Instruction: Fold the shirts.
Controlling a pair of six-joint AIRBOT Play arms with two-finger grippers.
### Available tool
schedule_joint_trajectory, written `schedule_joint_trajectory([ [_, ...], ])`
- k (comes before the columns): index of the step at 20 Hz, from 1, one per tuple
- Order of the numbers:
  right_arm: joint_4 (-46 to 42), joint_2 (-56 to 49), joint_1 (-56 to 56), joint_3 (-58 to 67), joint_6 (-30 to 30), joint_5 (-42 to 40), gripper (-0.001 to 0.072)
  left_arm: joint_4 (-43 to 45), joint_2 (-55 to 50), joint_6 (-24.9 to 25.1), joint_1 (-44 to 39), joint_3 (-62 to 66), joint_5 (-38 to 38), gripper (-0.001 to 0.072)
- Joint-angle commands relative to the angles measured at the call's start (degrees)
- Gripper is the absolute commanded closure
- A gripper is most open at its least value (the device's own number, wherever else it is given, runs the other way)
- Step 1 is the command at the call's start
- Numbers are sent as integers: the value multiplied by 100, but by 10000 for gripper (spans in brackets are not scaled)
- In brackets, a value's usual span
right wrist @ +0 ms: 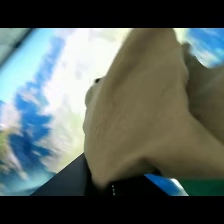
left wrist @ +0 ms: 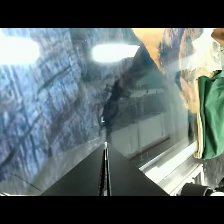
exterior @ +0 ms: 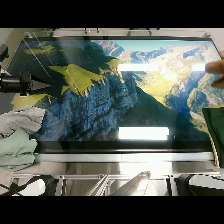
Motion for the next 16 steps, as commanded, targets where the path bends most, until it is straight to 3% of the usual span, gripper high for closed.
schedule_joint_trajectory([
  [1, -1733, 214, -39, 192, 426, 1563, 686, 7, 4, 107, 7, -2, -87, 707],
  [3, -2159, 398, -195, 162, 525, 2037, 685, 4, 4, 138, -7, 0, -175, 707],
  [7, -2695, 874, -780, -391, 791, 2026, 684, 7, 4, 275, -39, -2, -173, 707],
  [11, -2824, 1226, -1307, -2013, 450, 2017, 683, 9, 4, 306, -219, -2, -166, 707],
  [16, -3838, 1239, -1648, -4118, 442, 1469, 683, 13, -17, 310, -522, 0, -153, 707],
])
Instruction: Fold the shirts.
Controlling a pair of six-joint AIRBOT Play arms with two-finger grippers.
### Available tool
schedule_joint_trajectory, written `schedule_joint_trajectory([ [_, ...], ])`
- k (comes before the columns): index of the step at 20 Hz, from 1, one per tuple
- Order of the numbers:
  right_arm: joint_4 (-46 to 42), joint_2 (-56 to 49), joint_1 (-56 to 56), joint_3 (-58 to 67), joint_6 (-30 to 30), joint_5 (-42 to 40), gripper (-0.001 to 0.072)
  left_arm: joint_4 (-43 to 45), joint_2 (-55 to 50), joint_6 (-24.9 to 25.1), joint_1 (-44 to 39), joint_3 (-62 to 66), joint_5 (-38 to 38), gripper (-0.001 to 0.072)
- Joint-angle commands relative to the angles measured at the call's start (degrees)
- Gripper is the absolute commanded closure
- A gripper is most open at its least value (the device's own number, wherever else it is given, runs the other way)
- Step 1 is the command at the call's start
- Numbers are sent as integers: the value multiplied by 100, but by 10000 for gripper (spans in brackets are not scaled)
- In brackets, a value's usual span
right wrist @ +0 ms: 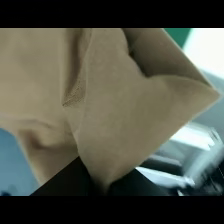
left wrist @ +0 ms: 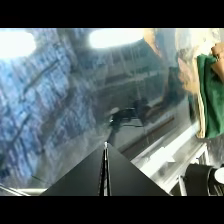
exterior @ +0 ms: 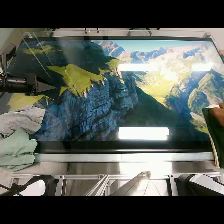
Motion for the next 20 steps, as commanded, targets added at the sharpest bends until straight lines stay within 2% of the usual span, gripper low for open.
schedule_joint_trajectory([
  [1, -1001, 24, -184, -1388, -50, -533, 683, 7, -59, 13, -210, 0, 0, 707],
  [2, -1261, -9, -184, -1628, -52, -664, 651, 7, -120, 11, -251, 0, -15, 707],
  [4, -1676, -212, -184, -1766, -205, -667, 41, 0, -275, 7, -334, 0, -48, 707],
  [5, -1825, -284, -181, -1759, -260, -590, 17, -7, -369, 7, -339, 0, -55, 707],
  [7, -1891, -343, -170, -1718, -225, -577, 17, -35, -509, 7, -350, 0, -28, 708],
  [10, -1528, -341, 4, -1447, -210, -522, 23, -55, -533, 11, -315, 90, 55, 708],
  [11, -1255, -341, 120, -1309, -149, -481, 160, -55, -533, 9, -315, 201, 48, 708],
  [12, -861, -339, 251, -1143, -133, -472, 553, -55, -533, 9, -315, 382, 13, 708],
  [13, -339, -339, 420, -942, -157, -501, 684, -57, -533, 4, -315, 577, -37, 708],
  [18, 2124, -116, 1871, -592, -474, -997, 683, -50, -533, -11, -378, 1620, -839, 688],
  [20, 2409, 42, 2824, -748, -584, -1460, 684, -48, -509, -13, -374, 1716, -890, 689],
])
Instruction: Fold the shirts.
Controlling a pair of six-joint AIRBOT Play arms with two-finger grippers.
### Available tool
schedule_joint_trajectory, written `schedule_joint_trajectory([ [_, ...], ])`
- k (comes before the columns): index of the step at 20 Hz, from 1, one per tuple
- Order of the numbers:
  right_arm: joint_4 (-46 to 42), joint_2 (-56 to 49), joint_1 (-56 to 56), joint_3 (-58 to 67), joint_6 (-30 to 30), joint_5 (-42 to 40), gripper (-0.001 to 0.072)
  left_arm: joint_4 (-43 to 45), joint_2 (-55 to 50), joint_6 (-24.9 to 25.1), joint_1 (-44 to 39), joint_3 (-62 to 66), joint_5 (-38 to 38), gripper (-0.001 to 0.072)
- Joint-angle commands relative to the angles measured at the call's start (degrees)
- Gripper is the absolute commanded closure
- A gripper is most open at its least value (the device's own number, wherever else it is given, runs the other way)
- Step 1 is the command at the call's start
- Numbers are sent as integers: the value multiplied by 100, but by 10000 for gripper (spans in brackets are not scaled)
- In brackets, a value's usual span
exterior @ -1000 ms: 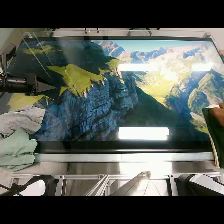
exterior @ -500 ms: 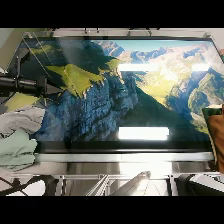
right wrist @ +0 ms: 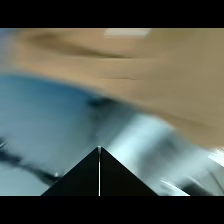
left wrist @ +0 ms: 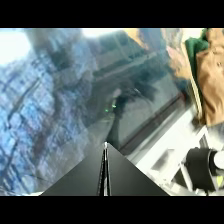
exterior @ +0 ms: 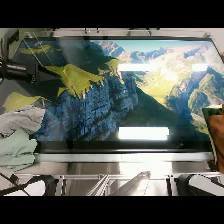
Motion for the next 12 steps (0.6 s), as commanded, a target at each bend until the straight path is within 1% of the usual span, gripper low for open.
schedule_joint_trajectory([
  [1, 1086, 293, 1646, -240, -197, -907, 685, 9, 107, -13, -13, 151, -188, 689],
  [3, 1145, 623, 2715, -898, -195, -1550, 686, 9, 448, -15, -13, -608, 4, 689],
  [4, 1349, 785, 3202, -1285, -199, -1794, 685, 9, 691, -15, -13, -1137, 9, 689],
  [7, 2085, 1180, 4802, -2490, -452, -2468, 684, 7, 1685, -15, -13, -2907, 223, 689],
  [9, 2118, 1169, 5781, -2959, -448, -3115, 684, 11, 2341, -15, -13, -3971, 542, 688],
  [11, 2140, 1001, 6279, -3005, -448, -3412, 684, 13, 2712, -15, -13, -4540, 761, 688],
  [12, 2140, 942, 6354, -3001, -448, -3497, 684, 11, 2848, -15, -13, -4710, 824, 688],
])
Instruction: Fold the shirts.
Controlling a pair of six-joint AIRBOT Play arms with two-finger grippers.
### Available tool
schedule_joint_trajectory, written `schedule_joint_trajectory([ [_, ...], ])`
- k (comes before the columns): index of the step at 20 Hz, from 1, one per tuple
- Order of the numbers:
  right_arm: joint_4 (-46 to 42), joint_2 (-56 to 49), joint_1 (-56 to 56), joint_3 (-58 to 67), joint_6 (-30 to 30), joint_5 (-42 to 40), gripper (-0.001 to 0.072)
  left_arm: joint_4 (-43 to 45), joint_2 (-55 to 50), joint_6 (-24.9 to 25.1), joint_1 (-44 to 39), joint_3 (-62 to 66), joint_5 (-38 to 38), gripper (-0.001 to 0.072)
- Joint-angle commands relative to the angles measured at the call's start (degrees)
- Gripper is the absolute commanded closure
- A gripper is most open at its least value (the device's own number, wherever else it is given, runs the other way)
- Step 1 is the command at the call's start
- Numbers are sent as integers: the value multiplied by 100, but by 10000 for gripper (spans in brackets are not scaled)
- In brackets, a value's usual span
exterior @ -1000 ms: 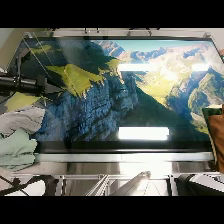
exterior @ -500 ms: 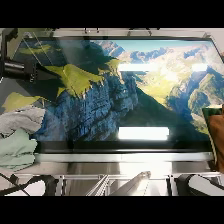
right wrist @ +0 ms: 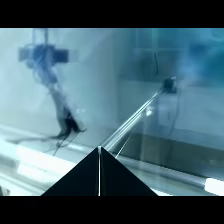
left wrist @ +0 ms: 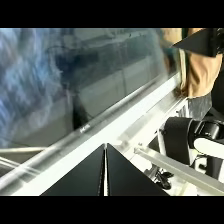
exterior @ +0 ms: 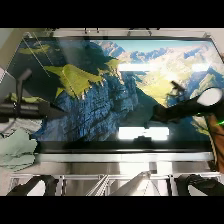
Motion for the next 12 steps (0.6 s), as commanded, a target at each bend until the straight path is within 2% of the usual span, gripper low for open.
schedule_joint_trajectory([
  [1, 201, -103, 785, -297, -44, -704, 684, 2, 671, 4, 0, -997, 350, 688],
  [12, 195, -107, 780, -297, -44, -699, 684, 4, 1237, 7, 0, -1126, 413, 689],
])
